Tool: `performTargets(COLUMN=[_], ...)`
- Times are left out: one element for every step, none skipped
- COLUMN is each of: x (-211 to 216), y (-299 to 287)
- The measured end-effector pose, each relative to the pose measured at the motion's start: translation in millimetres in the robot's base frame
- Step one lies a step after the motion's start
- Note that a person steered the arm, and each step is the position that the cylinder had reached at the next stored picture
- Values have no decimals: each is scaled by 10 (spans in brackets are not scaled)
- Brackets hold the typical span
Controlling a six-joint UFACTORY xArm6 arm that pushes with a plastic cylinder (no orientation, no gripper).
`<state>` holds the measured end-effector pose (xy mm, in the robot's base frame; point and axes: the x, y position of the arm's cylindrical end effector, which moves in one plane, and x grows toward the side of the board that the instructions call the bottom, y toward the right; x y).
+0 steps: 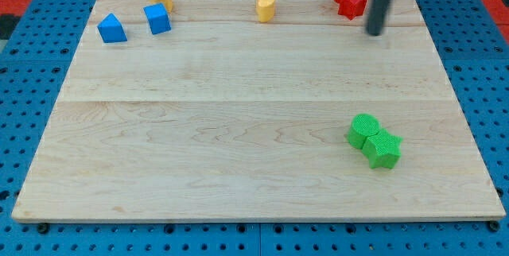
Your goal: Separate the red star from the red circle
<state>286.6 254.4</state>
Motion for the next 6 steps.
performTargets(x=[-526,-956,-953,-953,-950,-950], y=[823,870,195,-316,-373,-392])
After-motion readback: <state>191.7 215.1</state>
